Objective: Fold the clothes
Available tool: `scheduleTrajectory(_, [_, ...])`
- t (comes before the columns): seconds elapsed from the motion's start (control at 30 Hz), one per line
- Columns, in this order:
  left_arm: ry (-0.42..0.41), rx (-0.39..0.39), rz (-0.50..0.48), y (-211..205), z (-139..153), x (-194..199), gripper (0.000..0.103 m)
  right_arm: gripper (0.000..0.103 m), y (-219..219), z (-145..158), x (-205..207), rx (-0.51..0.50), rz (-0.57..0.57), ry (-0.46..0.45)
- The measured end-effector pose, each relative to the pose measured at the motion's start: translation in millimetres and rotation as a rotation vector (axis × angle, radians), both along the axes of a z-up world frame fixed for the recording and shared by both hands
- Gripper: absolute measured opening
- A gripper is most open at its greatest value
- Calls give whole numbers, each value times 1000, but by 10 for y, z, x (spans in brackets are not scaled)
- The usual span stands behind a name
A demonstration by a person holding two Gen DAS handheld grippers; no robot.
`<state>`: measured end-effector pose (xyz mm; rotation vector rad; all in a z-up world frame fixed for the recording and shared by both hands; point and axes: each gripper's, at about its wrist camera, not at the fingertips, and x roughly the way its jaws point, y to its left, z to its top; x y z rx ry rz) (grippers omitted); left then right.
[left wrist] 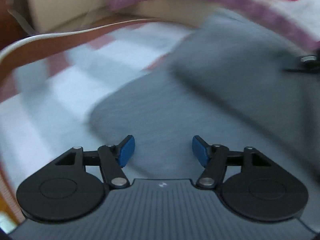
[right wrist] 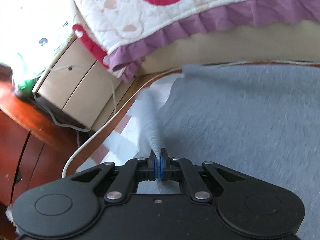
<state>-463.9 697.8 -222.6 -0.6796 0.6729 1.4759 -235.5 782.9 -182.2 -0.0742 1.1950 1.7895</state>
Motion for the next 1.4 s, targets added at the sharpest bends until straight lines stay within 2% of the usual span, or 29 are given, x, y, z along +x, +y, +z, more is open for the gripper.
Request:
scheduleTrajectory(0.07, [43,3,81,-29,55,-80,52,4,-45,-21,-85,6,51,9])
scheduleTrajectory(0.1, [76,12,120,-48,88,-126,51,4,-73,-27,-138,11,77,9])
scheduleTrajectory(0.13, [142,40,158,-78,135,-185,50,4,-103,-30,-186,20,98,-8])
scheduleTrajectory(0.17, [170,64,190,-109,189,-263,44,4,-132,-34,-233,29,119,-25])
scheduleTrajectory(0.2, [57,79,197,-142,252,-398,42,5,-162,-38,-280,38,140,-43])
scheduleTrajectory(0.3, [-596,119,118,-250,368,-859,46,5,-225,-78,-398,51,177,-81])
scheduleTrajectory(0.33, [-737,106,58,-238,336,-878,53,5,-242,-97,-434,52,185,-91])
scheduleTrajectory(0.37, [-808,84,4,-204,301,-836,57,5,-278,-98,-455,64,193,-100])
scheduleTrajectory(0.43, [-806,63,-27,-143,265,-695,60,5,-352,-100,-496,87,208,-116])
scheduleTrajectory(0.47, [-786,60,-35,-96,245,-616,66,5,-401,-100,-560,131,258,-191])
scheduleTrajectory(0.53, [-740,46,-47,-2,197,-460,71,7,-499,-101,-692,220,360,-348])
scheduleTrajectory(0.57, [-704,16,-44,41,151,-381,71,8,-550,-146,-771,212,411,-473])
scheduleTrajectory(0.6, [-669,-12,-43,72,109,-308,71,18,-600,-192,-851,201,461,-600])
scheduleTrajectory(0.63, [-635,-37,-47,73,79,-253,71,19,-695,-211,-819,176,466,-636])
scheduleTrajectory(0.67, [-602,-62,-52,74,48,-198,71,25,-812,-190,-742,179,466,-625])
scheduleTrajectory(0.7, [-572,-79,-60,76,27,-145,71,39,-976,-152,-639,183,460,-626])
scheduleTrajectory(0.73, [-555,-77,-78,78,27,-93,71,45,-1141,-115,-536,187,455,-627])
scheduleTrajectory(0.8, [-510,-75,-103,99,35,16,71,46,-1493,-72,-336,194,421,-693])
scheduleTrajectory(0.87, [-430,-64,-121,87,35,131,71,46,-1884,-62,-95,182,380,-777])
scheduleTrajectory(1.0, [-249,-57,-183,46,16,422,81,46,-2547,-83,316,137,313,-936])
scheduleTrajectory(1.03, [-199,-49,-198,36,12,493,78,46,-2679,-106,391,127,312,-991])
scheduleTrajectory(1.07, [-154,-33,-197,20,15,543,53,47,-2810,-130,466,116,310,-1047])
scheduleTrajectory(1.13, [-102,-3,-174,27,20,582,19,47,-2954,-173,587,92,285,-1109])
scheduleTrajectory(1.17, [-105,2,-161,50,26,553,7,47,-3022,-189,649,82,263,-1132])
scheduleTrajectory(1.27, [-184,38,-112,69,90,403,4,47,-3158,-206,822,70,186,-1158])
scheduleTrajectory(1.37, [-166,109,-85,3,232,344,4,43,-3196,-231,915,65,143,-1198])
scheduleTrajectory(1.4, [-157,126,-79,-21,283,327,4,38,-3216,-273,949,35,120,-1255])
